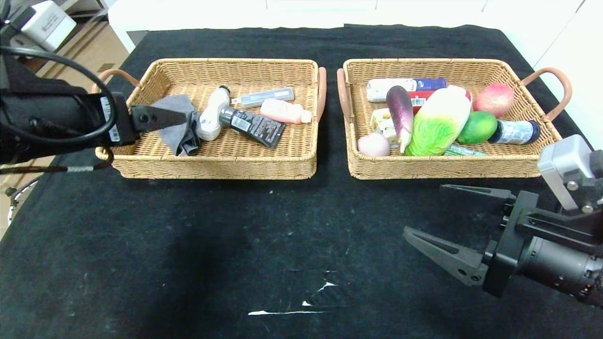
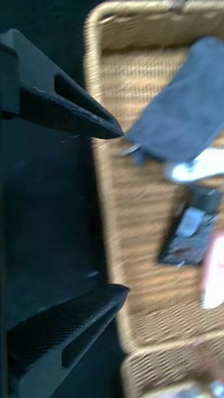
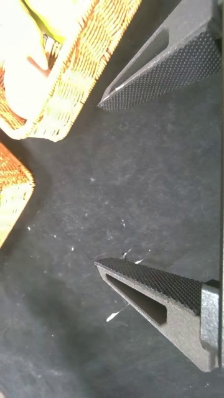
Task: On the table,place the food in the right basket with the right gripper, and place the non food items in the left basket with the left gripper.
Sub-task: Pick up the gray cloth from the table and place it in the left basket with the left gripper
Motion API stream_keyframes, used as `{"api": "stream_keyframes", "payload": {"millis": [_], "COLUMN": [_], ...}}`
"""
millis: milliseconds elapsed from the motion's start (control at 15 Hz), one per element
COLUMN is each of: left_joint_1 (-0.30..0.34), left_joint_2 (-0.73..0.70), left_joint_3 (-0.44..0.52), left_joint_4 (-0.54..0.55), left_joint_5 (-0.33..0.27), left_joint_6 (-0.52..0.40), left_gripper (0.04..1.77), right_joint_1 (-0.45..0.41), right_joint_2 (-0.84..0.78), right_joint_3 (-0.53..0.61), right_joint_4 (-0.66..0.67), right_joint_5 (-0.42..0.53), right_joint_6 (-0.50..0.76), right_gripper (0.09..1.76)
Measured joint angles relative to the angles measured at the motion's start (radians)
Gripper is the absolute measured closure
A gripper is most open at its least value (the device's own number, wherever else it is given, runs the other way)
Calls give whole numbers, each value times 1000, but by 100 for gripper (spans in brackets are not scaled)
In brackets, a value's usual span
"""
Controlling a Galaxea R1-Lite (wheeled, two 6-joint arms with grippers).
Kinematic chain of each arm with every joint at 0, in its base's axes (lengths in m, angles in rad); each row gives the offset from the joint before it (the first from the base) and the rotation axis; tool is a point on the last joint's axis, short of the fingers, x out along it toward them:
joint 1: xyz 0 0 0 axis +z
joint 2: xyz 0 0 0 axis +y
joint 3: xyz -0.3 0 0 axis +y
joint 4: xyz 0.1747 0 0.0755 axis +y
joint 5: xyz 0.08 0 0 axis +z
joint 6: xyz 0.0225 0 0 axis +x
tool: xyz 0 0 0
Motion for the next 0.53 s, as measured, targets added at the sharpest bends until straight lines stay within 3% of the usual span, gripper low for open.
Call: {"api": "stream_keyframes", "payload": {"millis": [333,533], "left_joint_1": [-103,-167], "left_joint_2": [-250,-349], "left_joint_3": [284,391], "left_joint_4": [-2,-3], "left_joint_5": [-55,-73], "left_joint_6": [47,52], "left_gripper": [11,11], "right_joint_1": [-4,-5], "right_joint_2": [-7,-16], "right_joint_3": [-1,-1], "right_joint_4": [0,0], "right_joint_5": [0,2], "right_joint_6": [0,2], "right_gripper": [14,14]}}
